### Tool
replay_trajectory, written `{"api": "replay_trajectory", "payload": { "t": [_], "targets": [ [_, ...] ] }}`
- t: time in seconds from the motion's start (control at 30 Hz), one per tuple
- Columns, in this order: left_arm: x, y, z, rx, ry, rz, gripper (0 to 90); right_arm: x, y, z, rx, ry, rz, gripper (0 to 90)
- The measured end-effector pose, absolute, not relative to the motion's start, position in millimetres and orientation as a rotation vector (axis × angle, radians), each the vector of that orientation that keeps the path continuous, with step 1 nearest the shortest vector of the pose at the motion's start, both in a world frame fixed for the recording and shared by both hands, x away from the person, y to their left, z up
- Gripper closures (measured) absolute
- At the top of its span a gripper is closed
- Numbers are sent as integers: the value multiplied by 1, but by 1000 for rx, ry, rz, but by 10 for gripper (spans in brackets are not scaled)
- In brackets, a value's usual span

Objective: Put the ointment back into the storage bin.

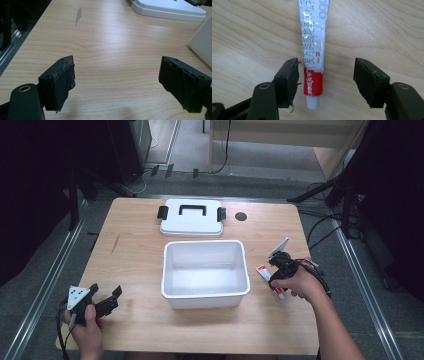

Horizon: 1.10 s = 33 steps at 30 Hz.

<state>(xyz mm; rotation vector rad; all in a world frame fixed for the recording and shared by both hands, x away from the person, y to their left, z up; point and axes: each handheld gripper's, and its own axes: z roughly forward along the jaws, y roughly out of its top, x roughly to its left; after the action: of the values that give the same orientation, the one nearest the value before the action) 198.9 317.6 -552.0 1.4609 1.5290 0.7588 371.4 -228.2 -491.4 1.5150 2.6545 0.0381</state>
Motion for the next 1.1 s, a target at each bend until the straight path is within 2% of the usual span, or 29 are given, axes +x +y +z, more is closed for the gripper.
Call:
{"api": "replay_trajectory", "payload": {
  "t": [0.1, 0.37, 0.6, 0.63, 1.1],
  "targets": [
    [199, 318, -552, 1461, 1529, 757, 143, 376, -225, -494, 1508, 2667, 26, 413],
    [199, 318, -552, 1459, 1530, 755, 143, 383, -217, -502, 1506, 2719, 26, 567],
    [199, 318, -552, 1460, 1530, 754, 144, 387, -215, -504, 1522, 2730, 4, 649],
    [199, 318, -552, 1460, 1529, 754, 143, 387, -214, -504, 1516, 2740, 1, 693],
    [199, 317, -552, 1462, 1527, 759, 144, 387, -213, -495, 1487, 2752, 24, 712]
  ]
}}
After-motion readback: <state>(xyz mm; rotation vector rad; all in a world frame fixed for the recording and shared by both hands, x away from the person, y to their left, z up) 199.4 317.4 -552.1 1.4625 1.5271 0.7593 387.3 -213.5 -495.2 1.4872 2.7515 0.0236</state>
